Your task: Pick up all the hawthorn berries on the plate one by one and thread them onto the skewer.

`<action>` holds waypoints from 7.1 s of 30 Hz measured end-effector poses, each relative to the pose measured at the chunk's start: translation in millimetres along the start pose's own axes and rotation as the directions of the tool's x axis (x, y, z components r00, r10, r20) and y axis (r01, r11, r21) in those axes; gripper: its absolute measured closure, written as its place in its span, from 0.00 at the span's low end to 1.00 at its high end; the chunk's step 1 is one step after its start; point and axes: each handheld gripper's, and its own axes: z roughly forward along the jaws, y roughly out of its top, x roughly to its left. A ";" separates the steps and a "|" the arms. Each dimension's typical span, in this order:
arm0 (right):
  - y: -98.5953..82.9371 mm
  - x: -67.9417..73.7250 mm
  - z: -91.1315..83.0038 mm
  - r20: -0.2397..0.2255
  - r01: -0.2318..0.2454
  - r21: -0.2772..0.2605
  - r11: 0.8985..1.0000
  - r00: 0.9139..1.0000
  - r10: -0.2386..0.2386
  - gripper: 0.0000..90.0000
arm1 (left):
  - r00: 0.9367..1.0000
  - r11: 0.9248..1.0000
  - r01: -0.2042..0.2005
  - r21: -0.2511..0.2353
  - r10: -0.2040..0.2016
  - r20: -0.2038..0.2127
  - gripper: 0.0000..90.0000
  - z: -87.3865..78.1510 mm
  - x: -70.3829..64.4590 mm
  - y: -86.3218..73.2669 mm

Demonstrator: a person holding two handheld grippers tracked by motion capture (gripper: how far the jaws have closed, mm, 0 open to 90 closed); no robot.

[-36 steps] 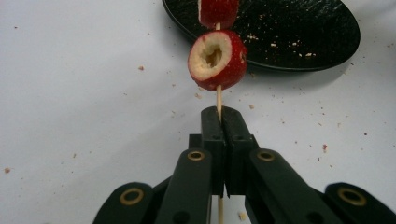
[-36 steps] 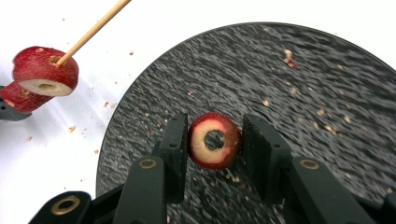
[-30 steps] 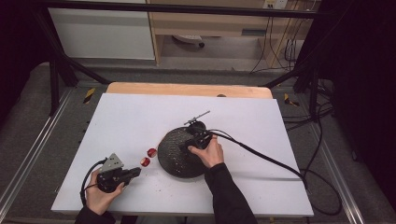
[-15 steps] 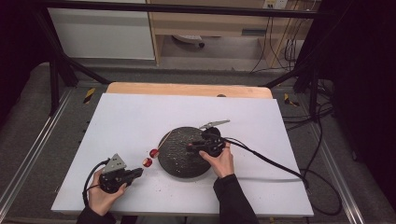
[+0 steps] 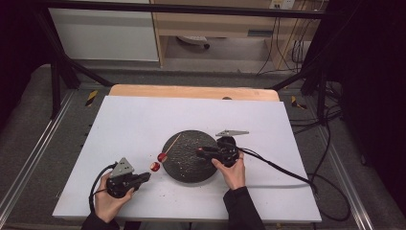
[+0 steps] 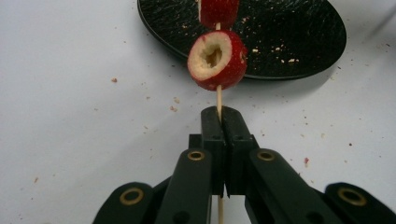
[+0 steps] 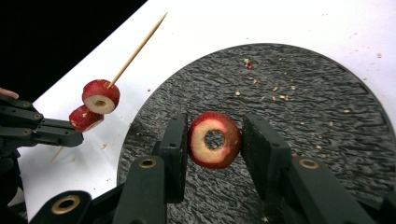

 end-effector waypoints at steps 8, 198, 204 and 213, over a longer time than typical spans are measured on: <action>-6.8 -4.3 -11.6 -0.018 -0.034 -0.073 0.997 0.999 0.032 0.70 | 1.000 1.000 -0.016 0.001 0.016 0.004 0.98 5.0 -8.7 6.8; 2.6 -8.9 -39.9 -0.031 -0.087 -0.476 0.875 0.996 0.083 0.29 | 0.999 0.988 0.045 -0.150 -0.044 0.009 0.98 52.9 -65.6 82.5; 1.0 -14.9 -43.3 0.020 -0.020 -0.381 0.924 0.999 0.030 0.11 | 0.999 0.990 0.040 -0.136 -0.040 0.005 0.98 48.9 -60.1 79.8; -6.9 -25.5 -46.5 0.082 0.090 -0.212 0.973 0.994 -0.074 0.01 | 0.999 0.993 0.036 -0.115 -0.036 0.000 0.98 41.9 -52.6 77.6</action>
